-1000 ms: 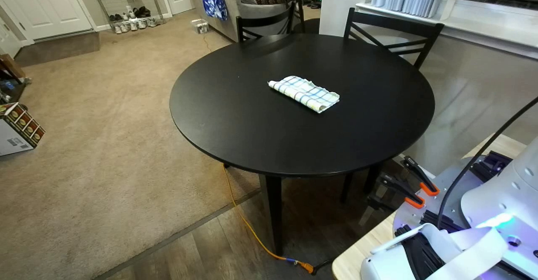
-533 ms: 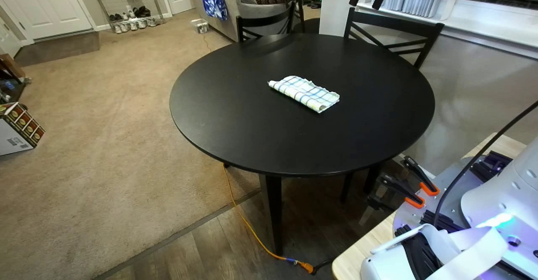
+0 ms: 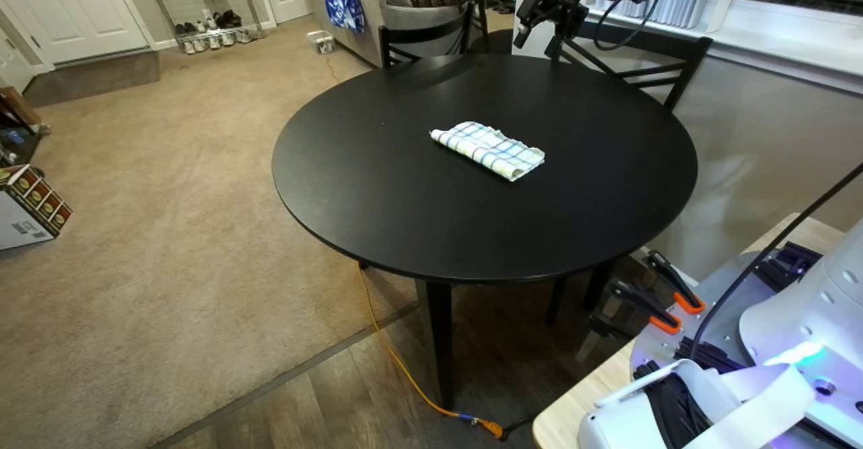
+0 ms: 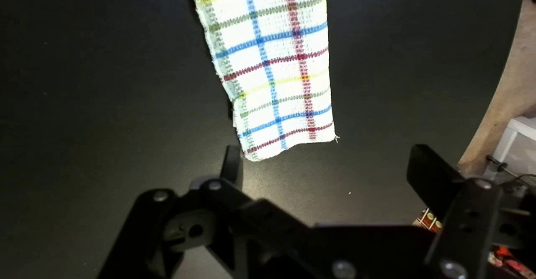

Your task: Unfold the towel fully

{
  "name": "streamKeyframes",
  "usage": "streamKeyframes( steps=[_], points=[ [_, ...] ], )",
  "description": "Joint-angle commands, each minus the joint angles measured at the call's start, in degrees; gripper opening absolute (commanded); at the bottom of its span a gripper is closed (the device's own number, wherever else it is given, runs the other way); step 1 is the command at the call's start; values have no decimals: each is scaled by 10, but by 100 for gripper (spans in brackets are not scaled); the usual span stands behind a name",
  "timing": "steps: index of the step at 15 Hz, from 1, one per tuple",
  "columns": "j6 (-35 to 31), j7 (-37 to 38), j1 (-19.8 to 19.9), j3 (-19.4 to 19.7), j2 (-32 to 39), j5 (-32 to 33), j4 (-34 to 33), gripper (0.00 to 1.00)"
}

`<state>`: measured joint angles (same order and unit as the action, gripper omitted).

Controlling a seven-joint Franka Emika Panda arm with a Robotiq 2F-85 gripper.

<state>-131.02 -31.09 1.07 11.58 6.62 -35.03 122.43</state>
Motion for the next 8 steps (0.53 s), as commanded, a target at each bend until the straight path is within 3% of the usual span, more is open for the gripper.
streamKeyframes(
  steps=[1,8],
  points=[
    [12,-40,48,-45,96,-57,-77,100],
    [41,-26,110,-103,226,-31,-188,100]
  ],
)
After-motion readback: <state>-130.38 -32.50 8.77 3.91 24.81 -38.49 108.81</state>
